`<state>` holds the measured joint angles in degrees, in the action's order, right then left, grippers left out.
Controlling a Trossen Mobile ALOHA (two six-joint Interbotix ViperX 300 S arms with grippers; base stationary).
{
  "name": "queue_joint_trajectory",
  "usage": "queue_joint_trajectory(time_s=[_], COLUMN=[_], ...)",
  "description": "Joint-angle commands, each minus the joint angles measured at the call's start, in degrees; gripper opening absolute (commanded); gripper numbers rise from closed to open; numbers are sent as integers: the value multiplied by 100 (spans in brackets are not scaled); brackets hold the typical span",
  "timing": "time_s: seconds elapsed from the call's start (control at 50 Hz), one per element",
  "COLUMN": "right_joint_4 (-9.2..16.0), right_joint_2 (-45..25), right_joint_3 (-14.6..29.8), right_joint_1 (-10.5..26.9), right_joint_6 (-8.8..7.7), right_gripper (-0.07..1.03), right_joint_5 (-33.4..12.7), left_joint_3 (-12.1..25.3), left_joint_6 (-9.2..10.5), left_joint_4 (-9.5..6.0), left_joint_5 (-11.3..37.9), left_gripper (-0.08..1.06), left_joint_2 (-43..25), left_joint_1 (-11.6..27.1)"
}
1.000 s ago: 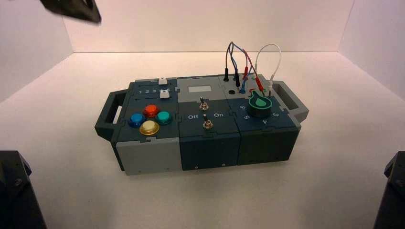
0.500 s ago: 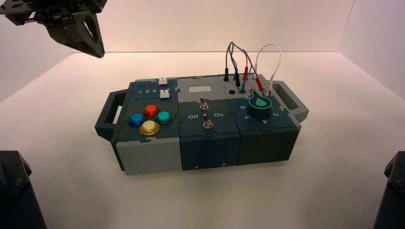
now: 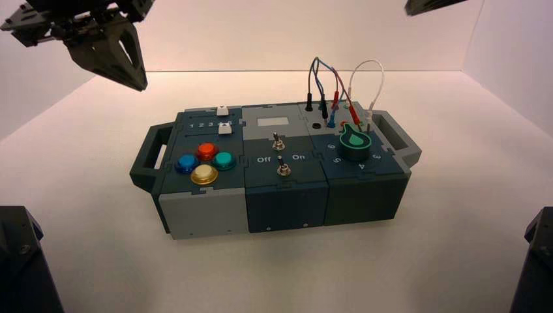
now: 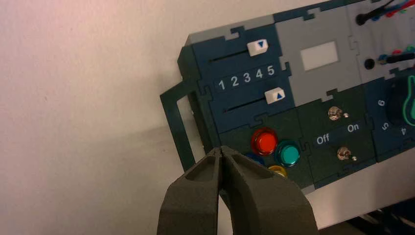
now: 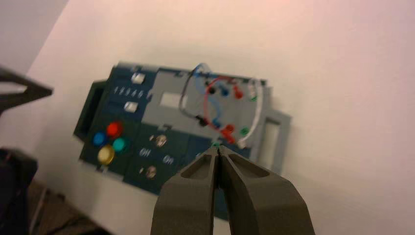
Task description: Flip the top switch on with the right gripper.
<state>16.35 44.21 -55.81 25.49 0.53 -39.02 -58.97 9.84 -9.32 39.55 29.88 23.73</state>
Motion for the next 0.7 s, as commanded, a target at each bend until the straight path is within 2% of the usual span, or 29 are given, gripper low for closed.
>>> queue_joint_trajectory(time_s=[0.02, 0.2, 0.34, 0.48, 0.7], right_joint_4=[141, 272, 457, 492, 492], right_joint_2=[-123, -299, -659, -1072, -1608], right_joint_3=[158, 176, 334, 483, 729], right_joint_1=[132, 422, 835, 1134, 1327], right_joint_6=[35, 44, 53, 62, 62], right_gripper=[-2, -2, -2, -2, -2], right_joint_5=[-9, -62, -53, -9, 44], left_joint_3=[35, -18, 26, 79, 167], left_joint_6=[123, 343, 369, 369, 352], left_joint_4=[-18, -18, -18, -26, -26], left_joint_5=[-18, -18, -123, -299, -606], left_gripper=[-3, -3, -3, -3, -3], left_joint_2=[-149, -431, -844, -1213, -1749], left_joint_1=[18, 18, 18, 18, 18])
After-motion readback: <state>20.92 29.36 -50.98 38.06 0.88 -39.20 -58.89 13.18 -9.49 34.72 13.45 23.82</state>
